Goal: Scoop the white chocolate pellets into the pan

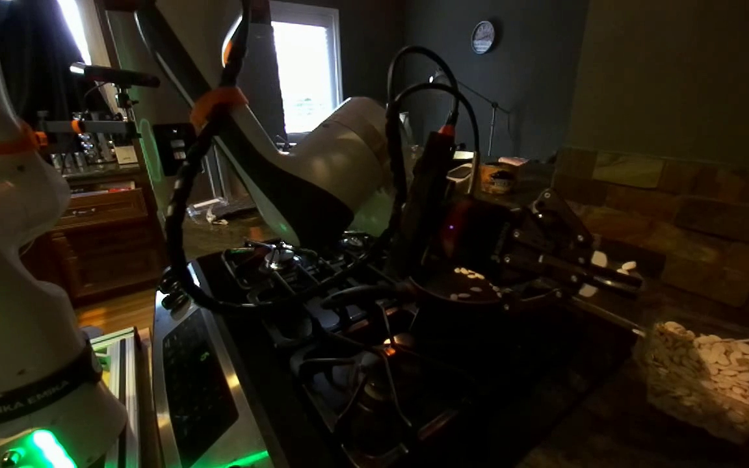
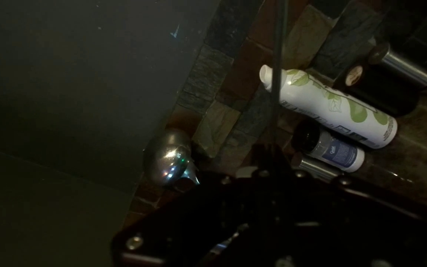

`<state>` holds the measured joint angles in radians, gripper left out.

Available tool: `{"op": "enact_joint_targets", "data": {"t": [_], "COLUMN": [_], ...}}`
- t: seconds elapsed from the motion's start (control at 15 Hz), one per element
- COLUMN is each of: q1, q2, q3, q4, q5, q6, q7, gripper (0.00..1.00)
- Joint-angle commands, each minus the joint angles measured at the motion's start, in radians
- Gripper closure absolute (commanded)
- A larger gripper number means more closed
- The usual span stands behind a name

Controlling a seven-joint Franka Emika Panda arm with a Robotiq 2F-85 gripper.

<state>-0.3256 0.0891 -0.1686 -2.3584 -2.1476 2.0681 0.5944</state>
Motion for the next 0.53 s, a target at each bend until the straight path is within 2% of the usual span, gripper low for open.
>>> {"op": "enact_joint_targets", "data": {"t": [0.0, 0.47], "q1": [0.022, 0.038], "q2": [-0.004, 0.007], "q3": [-0.022, -0.012], "q4": [0.000, -0.011], "q5": [0.004, -0.019], "q6": [0.001, -0.024], "q7": [-0.003, -0.005], "gripper": [0.96, 0.99]}}
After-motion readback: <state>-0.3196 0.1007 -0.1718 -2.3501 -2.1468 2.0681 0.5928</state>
